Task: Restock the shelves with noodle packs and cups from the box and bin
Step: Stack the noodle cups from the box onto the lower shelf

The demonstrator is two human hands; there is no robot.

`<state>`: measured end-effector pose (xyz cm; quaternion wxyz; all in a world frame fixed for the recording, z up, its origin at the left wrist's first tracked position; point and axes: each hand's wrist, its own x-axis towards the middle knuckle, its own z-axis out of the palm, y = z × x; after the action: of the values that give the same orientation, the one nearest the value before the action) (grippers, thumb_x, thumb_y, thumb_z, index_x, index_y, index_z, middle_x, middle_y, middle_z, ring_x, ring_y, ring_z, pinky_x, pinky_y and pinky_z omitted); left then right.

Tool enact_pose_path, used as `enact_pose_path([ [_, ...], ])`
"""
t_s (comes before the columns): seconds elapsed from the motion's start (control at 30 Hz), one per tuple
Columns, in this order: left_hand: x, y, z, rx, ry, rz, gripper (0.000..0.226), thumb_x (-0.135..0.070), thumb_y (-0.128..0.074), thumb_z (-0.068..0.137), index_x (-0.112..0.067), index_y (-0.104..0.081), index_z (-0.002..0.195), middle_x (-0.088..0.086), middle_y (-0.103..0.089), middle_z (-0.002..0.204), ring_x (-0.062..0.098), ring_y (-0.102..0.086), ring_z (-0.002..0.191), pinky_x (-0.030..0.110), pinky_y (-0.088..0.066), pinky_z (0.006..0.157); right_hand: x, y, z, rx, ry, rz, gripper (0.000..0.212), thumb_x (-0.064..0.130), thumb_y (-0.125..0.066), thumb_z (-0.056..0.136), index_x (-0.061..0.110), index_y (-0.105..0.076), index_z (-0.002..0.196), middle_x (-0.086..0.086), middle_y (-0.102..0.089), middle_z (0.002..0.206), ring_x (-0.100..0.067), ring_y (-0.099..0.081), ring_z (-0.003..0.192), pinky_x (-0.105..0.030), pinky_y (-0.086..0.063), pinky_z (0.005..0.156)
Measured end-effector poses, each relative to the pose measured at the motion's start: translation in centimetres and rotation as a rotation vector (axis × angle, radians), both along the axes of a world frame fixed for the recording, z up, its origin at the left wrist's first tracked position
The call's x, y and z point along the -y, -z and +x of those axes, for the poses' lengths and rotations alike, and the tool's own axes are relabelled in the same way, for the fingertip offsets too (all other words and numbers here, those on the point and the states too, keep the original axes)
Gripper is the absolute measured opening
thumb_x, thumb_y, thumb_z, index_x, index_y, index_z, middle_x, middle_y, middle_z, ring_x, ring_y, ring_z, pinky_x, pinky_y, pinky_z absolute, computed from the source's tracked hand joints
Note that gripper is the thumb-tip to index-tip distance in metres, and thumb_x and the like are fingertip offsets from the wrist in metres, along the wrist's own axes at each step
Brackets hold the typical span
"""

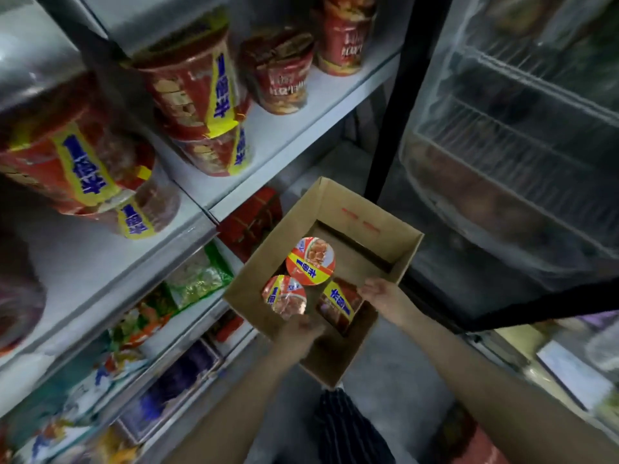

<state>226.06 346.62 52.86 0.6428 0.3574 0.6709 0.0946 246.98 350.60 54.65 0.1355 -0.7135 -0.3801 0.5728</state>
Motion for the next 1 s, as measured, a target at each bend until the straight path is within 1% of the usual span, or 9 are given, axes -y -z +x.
enact_pose_path([
  [0.1,-1.7,3.7,2.0,0.013,-0.045,-0.140,0.015,-0.031,-0.063,0.093,-0.020,-0.058,0.084,-0.002,-0.050,0.067,0.014,-0.050,0.064,0.028,-0.037,0.060,-3.7,2.9,0.1,0.017,-0.084,-0.076,0.024,0.034,-0.057,0.097,0.017,-0.069,0.108,-0.004,-0.072,0.105,-0.017,-0.067,0.098,-0.033,-0.051,0.092],
  [0.2,-2.7,7.6,3.5,0.070,-0.204,-0.284,0.017,-0.032,-0.060,0.096,-0.017,-0.056,0.103,0.000,-0.055,0.087,0.014,-0.053,0.077,0.027,-0.040,0.065,-6.5,7.3,-0.7,0.061,-0.176,-0.107,0.021,0.037,-0.052,0.099,0.024,-0.068,0.095,-0.001,-0.071,0.096,-0.015,-0.067,0.089,-0.021,-0.048,0.070],
  [0.3,-3.4,11.3,4.7,0.072,-0.267,-0.364,0.039,-0.035,-0.058,0.096,-0.021,-0.048,0.131,0.003,-0.058,0.121,0.020,-0.055,0.106,0.034,-0.044,0.088,-8.4,11.7,-1.6,0.109,-0.236,-0.159,0.030,0.039,-0.053,0.098,0.019,-0.063,0.117,-0.008,-0.069,0.111,-0.021,-0.066,0.099,-0.034,-0.054,0.087],
  [0.4,-4.0,14.4,5.9,0.080,-0.190,-0.416,0.044,-0.039,-0.059,0.090,-0.020,-0.054,0.130,0.001,-0.061,0.121,0.019,-0.056,0.112,0.038,-0.041,0.104,-9.6,15.9,-1.8,0.136,-0.305,-0.227,0.046,0.043,-0.055,0.097,0.016,-0.053,0.134,-0.011,-0.061,0.129,-0.027,-0.061,0.113,-0.040,-0.048,0.100],
  [0.6,-5.7,17.7,8.0,0.120,-0.169,-0.438,0.040,-0.010,-0.056,0.091,-0.017,-0.055,0.131,0.002,-0.063,0.109,0.016,-0.059,0.093,0.026,-0.047,0.072,-10.4,20.8,-1.3,0.210,-0.389,-0.385,0.062,0.048,-0.060,0.092,0.007,-0.052,0.138,-0.014,-0.055,0.139,-0.030,-0.055,0.123,-0.035,-0.045,0.102],
  [0.73,-6.3,18.0,7.8,0.170,-0.215,-0.483,0.055,-0.014,-0.066,0.059,-0.014,-0.070,0.114,0.011,-0.071,0.108,0.029,-0.064,0.103,0.045,-0.051,0.096,-10.2,21.3,-1.5,0.327,-0.511,-0.395,0.083,0.063,-0.060,0.085,0.010,-0.040,0.146,-0.014,-0.045,0.148,-0.030,-0.046,0.133,-0.039,-0.039,0.109],
  [0.83,-6.9,16.7,7.2,0.145,-0.236,-0.411,0.050,-0.004,-0.065,0.065,-0.016,-0.064,0.113,0.009,-0.069,0.107,0.024,-0.062,0.098,0.035,-0.052,0.084,-10.4,20.5,-1.5,0.399,-0.599,-0.375,0.101,0.085,-0.048,0.061,0.024,-0.045,0.142,-0.011,-0.048,0.144,-0.033,-0.042,0.133,-0.048,-0.036,0.107],
  [0.9,-6.7,15.3,6.3,0.153,-0.259,-0.381,0.060,0.000,-0.065,0.067,-0.020,-0.058,0.123,0.005,-0.066,0.111,0.020,-0.060,0.099,0.030,-0.048,0.076,-10.7,17.8,-2.0,0.428,-0.651,-0.332,0.094,0.087,-0.042,0.064,0.030,-0.046,0.138,-0.010,-0.047,0.141,-0.035,-0.034,0.133,-0.049,-0.034,0.106],
  [1.0,-5.7,12.3,5.7,0.172,-0.255,-0.354,0.084,-0.006,-0.072,0.060,-0.026,-0.048,0.138,0.000,-0.063,0.123,0.022,-0.057,0.114,0.040,-0.047,0.096,-10.5,12.6,-2.9,0.457,-0.551,-0.183,0.070,0.075,-0.049,0.082,0.030,-0.049,0.136,-0.012,-0.033,0.146,-0.036,-0.022,0.138,-0.054,-0.026,0.112],
])
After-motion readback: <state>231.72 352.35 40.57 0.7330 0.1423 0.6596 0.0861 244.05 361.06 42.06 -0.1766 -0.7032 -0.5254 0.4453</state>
